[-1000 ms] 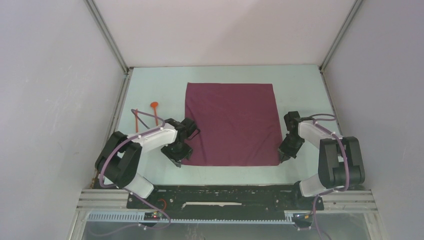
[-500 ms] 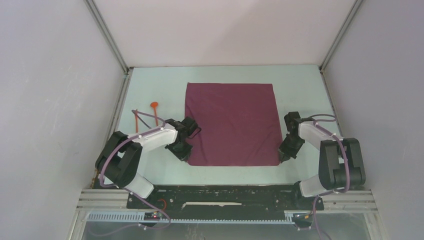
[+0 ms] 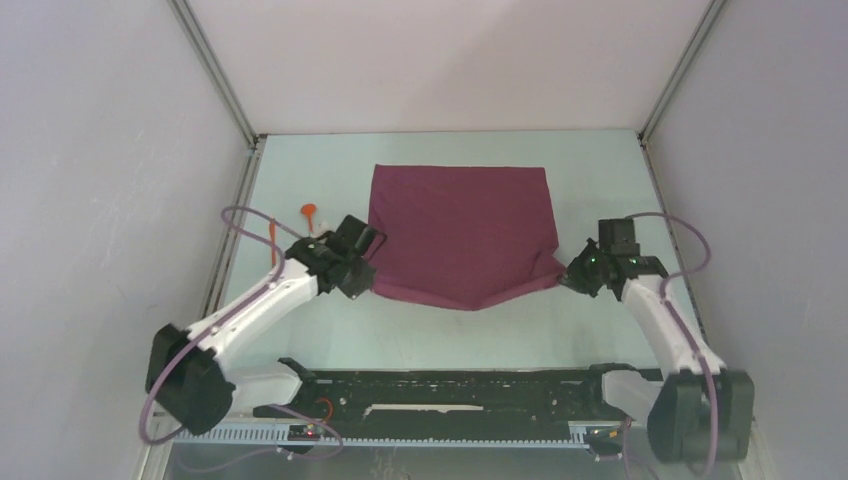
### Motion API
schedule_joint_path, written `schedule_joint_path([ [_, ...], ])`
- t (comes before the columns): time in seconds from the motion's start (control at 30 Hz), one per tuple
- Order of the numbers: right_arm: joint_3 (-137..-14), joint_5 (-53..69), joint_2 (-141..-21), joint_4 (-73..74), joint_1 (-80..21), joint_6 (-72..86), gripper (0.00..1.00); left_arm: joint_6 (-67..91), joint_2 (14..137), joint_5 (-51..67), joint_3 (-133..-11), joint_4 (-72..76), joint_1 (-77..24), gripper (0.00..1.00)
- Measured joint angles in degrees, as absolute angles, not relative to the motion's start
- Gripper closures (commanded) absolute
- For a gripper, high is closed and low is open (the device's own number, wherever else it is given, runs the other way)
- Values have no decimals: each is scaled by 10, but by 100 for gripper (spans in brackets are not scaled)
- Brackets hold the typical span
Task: Fold the napkin into a case and place the utensils inside
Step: Pick up the flattened napkin from the center of the board.
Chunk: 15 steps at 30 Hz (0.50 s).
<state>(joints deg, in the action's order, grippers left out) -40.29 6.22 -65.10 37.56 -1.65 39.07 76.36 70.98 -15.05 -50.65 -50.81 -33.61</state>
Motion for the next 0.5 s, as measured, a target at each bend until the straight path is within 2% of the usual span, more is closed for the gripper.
schedule_joint_path([
  [0.2, -439, 151, -484, 339, 13, 383, 100, 649, 580, -157, -588, -450, -336, 100],
  [0.37, -570, 199, -384, 339, 13, 365, 100, 566, 464, -120, -632, -371, -336, 100],
  [0.5, -649, 234, -318, 332, 12, 363, 100, 511, 422, -87, -703, -340, -344, 100],
])
